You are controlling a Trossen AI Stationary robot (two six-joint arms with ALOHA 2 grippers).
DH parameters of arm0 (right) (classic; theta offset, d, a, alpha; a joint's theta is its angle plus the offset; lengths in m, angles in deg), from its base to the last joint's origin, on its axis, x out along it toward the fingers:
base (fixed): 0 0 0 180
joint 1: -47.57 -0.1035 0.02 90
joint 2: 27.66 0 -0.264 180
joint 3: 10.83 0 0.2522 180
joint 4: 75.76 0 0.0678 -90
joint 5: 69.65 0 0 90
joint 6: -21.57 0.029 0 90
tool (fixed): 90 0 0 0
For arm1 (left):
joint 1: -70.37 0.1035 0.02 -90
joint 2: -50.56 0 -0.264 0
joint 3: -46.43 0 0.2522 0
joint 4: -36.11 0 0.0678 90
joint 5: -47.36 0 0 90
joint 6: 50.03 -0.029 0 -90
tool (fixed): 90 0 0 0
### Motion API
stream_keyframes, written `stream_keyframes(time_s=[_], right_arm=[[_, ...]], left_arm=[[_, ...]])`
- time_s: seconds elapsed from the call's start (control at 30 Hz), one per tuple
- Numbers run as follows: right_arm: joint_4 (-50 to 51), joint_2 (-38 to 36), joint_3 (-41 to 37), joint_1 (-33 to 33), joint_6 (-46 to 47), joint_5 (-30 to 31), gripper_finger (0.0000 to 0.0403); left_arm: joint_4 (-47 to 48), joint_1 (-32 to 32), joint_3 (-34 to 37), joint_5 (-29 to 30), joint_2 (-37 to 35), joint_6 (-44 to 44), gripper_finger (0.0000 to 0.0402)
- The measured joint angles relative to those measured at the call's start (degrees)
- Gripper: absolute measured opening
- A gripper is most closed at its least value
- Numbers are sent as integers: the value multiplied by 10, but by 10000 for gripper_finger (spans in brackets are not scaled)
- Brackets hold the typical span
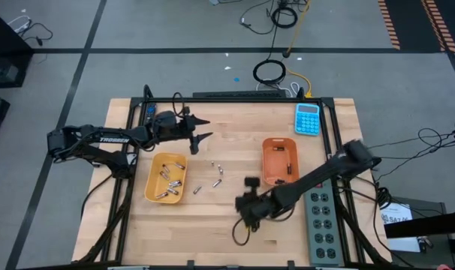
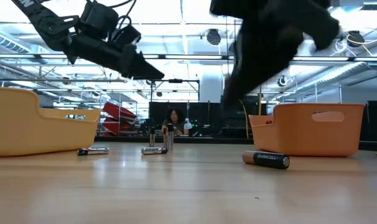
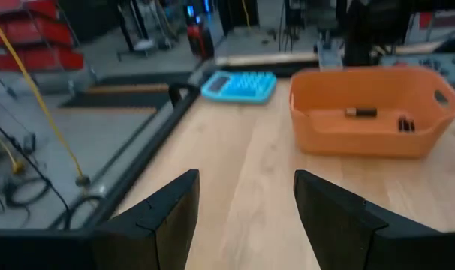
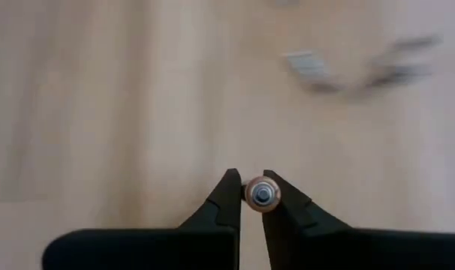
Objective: Sort batteries
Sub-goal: Put the black-brown battery into the orange bin
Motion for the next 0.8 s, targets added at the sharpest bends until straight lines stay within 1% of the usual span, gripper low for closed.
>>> stream_keyframes(time_s=[0.1, 0.17, 0.23, 0.3, 0.37, 0.4, 0.5, 0.63, 0.7, 0.73, 0.8], right_arm=[[101, -59, -1, 4, 45, 67, 14], [183, -96, -12, 7, 118, 94, 14], [253, -132, -32, 14, 213, 92, 14], [301, -159, -67, 21, 304, 81, 14], [308, -181, -102, 25, 371, 81, 23], [299, -192, -118, 28, 385, 78, 36], [242, -212, -144, 39, 369, 57, 99], [237, -213, -148, 58, 340, 49, 186], [229, -212, -146, 67, 316, 50, 214], [219, -212, -140, 69, 298, 54, 222], [166, -212, -128, 71, 243, 81, 227]], left_arm=[[-20, 0, 0, 0, 0, -11, 228], [-28, 0, 0, 0, 0, -25, 228], [-28, 0, 0, 0, 0, -38, 228], [-28, 1, 0, 0, 0, -47, 228], [-27, 3, 0, 0, 0, -48, 228], [-27, 3, 0, 0, 0, -49, 228], [-23, 5, 0, 0, 0, -57, 228], [-11, 5, 0, 0, 0, -59, 228], [-4, 5, 0, 0, 0, -59, 228], [-1, 5, 0, 0, 0, -59, 228], [-1, 5, 0, 0, 0, -58, 228]])
